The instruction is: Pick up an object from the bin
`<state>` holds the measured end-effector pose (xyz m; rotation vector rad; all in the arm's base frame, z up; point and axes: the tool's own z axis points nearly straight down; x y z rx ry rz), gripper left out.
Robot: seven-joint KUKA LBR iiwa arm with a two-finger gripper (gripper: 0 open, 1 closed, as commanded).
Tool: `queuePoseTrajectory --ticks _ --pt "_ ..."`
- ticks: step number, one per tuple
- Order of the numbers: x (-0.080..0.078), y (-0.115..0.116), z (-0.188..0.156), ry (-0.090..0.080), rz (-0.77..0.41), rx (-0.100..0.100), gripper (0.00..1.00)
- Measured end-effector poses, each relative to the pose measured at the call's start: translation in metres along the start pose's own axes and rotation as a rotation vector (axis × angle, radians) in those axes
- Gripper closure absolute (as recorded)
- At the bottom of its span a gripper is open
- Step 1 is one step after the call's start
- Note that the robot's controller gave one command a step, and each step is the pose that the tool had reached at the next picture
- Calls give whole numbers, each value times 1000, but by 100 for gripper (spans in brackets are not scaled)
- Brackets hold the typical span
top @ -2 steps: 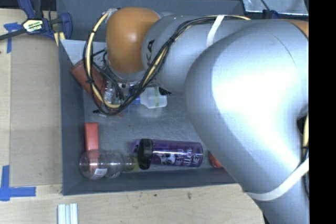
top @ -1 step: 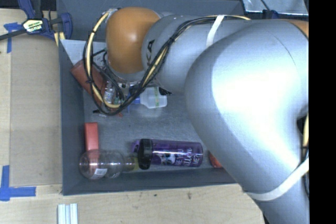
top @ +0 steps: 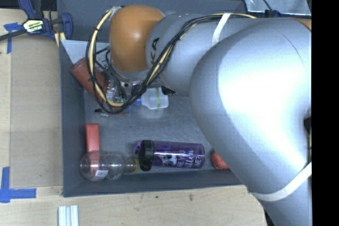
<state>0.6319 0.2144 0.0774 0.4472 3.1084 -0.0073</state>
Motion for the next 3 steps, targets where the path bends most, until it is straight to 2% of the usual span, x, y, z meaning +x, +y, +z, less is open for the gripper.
queuePoseTrajectory --ticks 1,2,3 --pt "-1 3 -82 -7 -2 -10 100" --pt "0 0 -58 2 1 -3 100" --pt "-3 3 -124 -5 -3 -9 100"
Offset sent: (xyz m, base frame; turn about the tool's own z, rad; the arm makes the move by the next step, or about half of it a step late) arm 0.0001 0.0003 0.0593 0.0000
